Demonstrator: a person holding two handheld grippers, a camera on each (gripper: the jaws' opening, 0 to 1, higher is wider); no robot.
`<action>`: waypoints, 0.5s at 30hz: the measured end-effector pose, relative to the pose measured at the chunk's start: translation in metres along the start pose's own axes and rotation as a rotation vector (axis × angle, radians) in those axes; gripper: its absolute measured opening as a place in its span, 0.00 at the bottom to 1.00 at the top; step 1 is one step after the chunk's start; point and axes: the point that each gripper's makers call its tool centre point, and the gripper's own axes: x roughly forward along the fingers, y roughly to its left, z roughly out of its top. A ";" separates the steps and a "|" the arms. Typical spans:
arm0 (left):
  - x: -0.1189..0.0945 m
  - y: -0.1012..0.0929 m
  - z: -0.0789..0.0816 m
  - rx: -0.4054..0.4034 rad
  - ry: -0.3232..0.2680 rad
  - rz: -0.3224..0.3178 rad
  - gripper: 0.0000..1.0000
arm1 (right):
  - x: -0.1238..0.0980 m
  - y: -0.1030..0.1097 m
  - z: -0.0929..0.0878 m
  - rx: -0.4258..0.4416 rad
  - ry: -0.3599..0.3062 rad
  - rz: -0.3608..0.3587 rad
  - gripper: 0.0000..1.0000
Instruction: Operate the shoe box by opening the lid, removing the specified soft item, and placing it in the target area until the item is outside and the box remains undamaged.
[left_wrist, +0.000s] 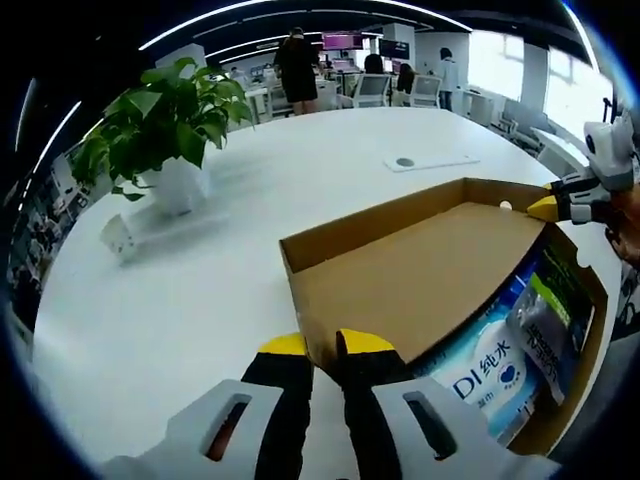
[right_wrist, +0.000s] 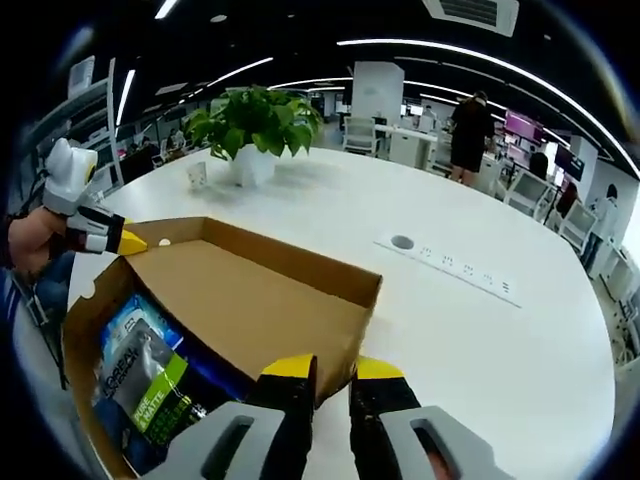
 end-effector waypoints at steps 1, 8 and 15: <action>-0.002 0.000 0.000 -0.005 -0.002 -0.003 0.08 | -0.001 0.001 0.000 0.001 -0.001 0.003 0.09; -0.008 -0.001 -0.002 -0.020 -0.020 0.008 0.08 | -0.011 0.000 -0.004 -0.001 -0.009 0.008 0.10; -0.019 0.001 0.001 -0.027 -0.053 0.020 0.07 | -0.020 -0.006 -0.008 0.005 -0.009 0.012 0.14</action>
